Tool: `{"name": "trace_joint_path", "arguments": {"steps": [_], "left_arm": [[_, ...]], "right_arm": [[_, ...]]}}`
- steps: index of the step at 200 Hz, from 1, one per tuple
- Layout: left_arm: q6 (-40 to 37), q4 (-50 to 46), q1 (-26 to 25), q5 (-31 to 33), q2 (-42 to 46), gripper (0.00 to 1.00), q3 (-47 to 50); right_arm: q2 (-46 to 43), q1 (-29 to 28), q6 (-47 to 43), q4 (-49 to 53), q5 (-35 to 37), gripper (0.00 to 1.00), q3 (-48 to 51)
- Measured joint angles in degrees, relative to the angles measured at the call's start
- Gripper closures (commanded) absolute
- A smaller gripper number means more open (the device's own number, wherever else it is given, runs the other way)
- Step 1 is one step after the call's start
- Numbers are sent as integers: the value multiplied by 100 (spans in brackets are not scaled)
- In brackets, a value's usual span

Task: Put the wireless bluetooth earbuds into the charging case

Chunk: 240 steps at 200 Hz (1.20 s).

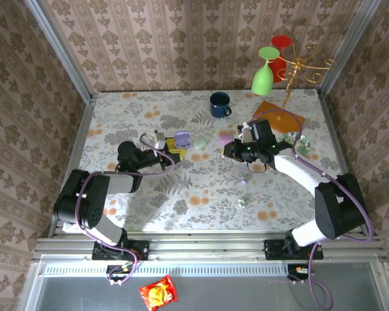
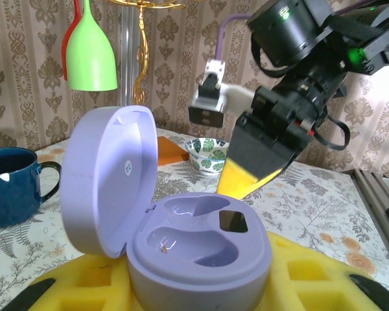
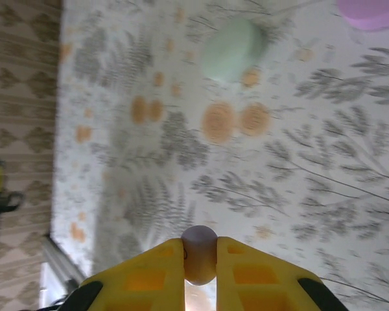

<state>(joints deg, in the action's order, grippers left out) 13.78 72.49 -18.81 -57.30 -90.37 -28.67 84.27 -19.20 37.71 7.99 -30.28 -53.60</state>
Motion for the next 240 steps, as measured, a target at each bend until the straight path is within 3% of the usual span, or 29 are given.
{"name": "trace_joint_path", "arguments": {"steps": [47, 104, 172, 240], "left_arm": [[-109, -2, -136, 122, -155, 64, -142], [-396, 0, -286, 254, -308, 64, -229], [-855, 0, -603, 494, -376, 65, -284], [-1091, 2, -960, 922, -380, 65, -387]], "right_arm": [[-153, -46, 883, -907, -560, 84, 140], [-264, -461, 1296, -1279, -791, 84, -42], [-240, -861, 1058, -1213, -787, 84, -848], [7, -1012, 739, -881, -697, 84, -1029]]}}
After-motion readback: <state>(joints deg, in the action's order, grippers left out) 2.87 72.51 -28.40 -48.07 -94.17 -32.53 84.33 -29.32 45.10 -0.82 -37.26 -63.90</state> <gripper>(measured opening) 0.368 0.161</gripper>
